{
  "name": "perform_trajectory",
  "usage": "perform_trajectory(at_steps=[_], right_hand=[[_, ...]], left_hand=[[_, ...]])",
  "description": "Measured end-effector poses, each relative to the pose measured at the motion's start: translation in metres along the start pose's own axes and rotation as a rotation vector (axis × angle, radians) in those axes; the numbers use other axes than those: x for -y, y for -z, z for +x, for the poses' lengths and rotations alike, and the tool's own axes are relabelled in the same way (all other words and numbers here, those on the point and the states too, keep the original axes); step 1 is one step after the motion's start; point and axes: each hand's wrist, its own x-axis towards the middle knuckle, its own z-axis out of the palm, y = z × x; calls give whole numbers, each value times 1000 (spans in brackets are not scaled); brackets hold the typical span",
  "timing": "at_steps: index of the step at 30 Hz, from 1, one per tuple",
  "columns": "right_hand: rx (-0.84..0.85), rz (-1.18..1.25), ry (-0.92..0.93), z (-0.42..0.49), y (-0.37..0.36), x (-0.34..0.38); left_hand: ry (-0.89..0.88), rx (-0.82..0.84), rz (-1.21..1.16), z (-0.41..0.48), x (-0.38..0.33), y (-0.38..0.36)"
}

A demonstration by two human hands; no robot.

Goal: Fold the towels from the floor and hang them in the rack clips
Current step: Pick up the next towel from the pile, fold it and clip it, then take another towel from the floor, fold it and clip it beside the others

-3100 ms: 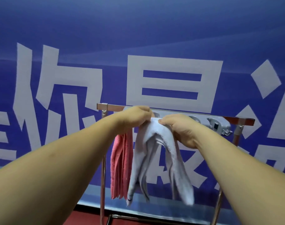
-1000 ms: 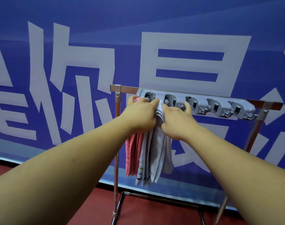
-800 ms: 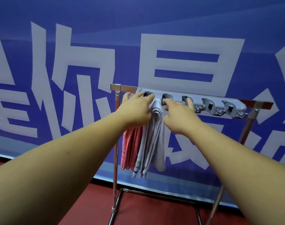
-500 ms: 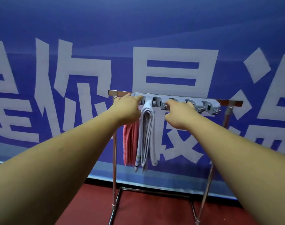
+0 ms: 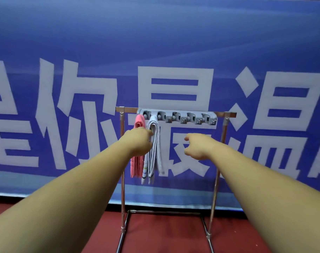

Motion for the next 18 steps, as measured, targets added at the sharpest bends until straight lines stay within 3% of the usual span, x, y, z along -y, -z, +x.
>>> perform_trajectory(at_steps=[8,18], right_hand=[[30,-56,-39,17,-26,-2],[43,-92,-238,-12,-54,-91]], left_hand=[[-30,66,109,15,0,-42],[-194,161,20,36,-72,-106]])
